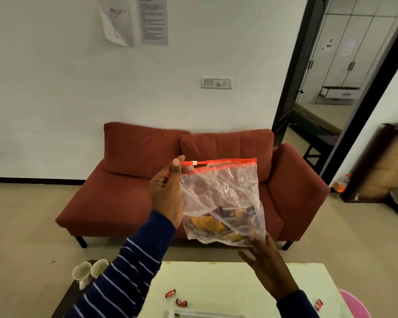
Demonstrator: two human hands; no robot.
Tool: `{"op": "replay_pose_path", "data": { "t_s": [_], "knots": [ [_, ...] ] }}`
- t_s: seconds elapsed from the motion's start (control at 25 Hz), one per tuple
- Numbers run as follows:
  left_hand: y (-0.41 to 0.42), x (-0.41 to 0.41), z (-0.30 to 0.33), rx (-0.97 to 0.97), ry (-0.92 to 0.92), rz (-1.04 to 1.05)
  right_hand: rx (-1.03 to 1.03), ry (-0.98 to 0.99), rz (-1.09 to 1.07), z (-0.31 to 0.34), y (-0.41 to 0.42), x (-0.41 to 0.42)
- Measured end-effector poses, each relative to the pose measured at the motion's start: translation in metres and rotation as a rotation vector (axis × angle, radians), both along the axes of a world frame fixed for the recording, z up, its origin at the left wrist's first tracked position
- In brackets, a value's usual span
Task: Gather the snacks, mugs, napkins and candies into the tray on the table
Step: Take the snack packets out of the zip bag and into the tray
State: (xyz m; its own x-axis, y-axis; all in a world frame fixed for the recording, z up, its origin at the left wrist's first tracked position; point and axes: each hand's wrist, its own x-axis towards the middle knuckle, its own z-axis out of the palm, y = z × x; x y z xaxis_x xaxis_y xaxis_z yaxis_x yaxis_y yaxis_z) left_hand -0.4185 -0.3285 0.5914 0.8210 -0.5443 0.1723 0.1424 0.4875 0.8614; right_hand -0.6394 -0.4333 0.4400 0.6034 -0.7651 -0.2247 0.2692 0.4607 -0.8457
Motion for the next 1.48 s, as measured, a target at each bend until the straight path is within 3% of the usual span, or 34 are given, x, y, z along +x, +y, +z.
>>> {"op": "replay_pose_path", "data": {
  "t_s": [0.12,0.2,0.28,0.4,0.56,0.72,0.92,1.2,1.48],
  "knots": [
    [-0.006,-0.003,0.002,-0.006,-0.027,0.043,-0.095,0.173,-0.23,0.005,0.009,0.0],
    [-0.01,-0.008,0.002,0.01,-0.056,0.066,-0.366,0.31,-0.451,0.023,0.012,0.002],
    [-0.014,-0.012,-0.001,0.028,-0.093,0.08,-0.762,0.397,-0.57,0.054,0.007,0.006],
    [-0.016,-0.021,-0.004,0.064,-0.205,0.115,-1.212,0.471,-0.484,0.113,0.005,0.024],
    [-0.011,-0.03,0.003,0.081,-0.411,0.178,-1.481,0.539,-0.298,0.16,0.007,0.056],
    [-0.006,-0.042,0.013,0.105,-0.521,0.165,-1.601,0.423,-0.194,0.182,0.009,0.066],
    [-0.011,-0.057,0.016,0.157,-0.52,0.244,-1.485,0.413,-0.043,0.195,0.0,0.056],
    [-0.018,-0.066,0.015,0.214,-0.395,0.348,-1.45,0.48,0.164,0.201,-0.026,0.016],
    [-0.015,-0.061,0.018,0.211,-0.232,0.417,-1.457,0.59,0.216,0.19,-0.046,-0.023]
  ]
}}
